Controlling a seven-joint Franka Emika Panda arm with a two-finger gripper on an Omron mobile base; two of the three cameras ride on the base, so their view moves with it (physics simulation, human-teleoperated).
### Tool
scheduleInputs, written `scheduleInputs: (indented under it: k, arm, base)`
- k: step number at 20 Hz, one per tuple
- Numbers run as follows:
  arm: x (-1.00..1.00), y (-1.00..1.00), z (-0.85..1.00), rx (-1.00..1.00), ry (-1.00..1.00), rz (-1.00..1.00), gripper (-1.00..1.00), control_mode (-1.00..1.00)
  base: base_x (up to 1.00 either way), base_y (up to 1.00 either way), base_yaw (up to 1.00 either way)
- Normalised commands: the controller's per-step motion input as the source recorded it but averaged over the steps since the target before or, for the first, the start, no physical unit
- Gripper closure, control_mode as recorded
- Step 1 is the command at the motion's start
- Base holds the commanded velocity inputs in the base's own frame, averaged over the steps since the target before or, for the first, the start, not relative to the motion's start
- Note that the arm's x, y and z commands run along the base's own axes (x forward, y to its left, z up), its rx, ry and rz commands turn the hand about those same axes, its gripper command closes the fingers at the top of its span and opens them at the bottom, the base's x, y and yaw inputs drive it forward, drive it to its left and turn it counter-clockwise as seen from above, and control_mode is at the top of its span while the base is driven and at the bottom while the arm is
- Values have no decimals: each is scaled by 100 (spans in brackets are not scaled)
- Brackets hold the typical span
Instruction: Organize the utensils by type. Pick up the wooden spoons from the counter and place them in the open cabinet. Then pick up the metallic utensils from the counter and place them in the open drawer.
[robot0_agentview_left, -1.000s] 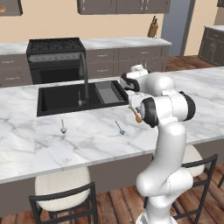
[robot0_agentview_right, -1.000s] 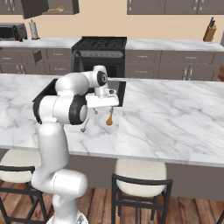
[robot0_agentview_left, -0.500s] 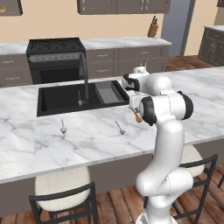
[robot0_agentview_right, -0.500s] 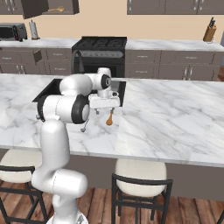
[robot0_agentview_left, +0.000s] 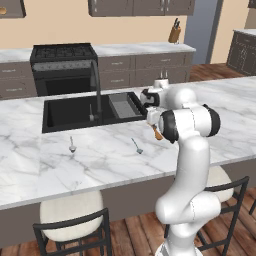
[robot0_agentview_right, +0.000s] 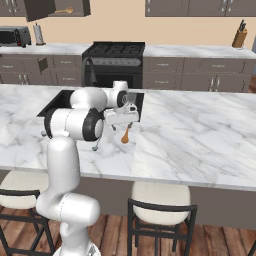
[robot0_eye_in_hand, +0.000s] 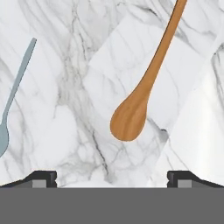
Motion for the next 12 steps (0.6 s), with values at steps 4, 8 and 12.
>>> scheduleInputs:
  k: [4,8,12]
  arm:
    - [26,9,-30,0,-12,-5,-100,-100]
    - [29,10,-36,0,-17,-11,-100,-100]
    - [41,3,-26,0,-13,-14,-100,-100]
  base:
    - [0,0,0]
    - [0,0,0]
    - [0,0,0]
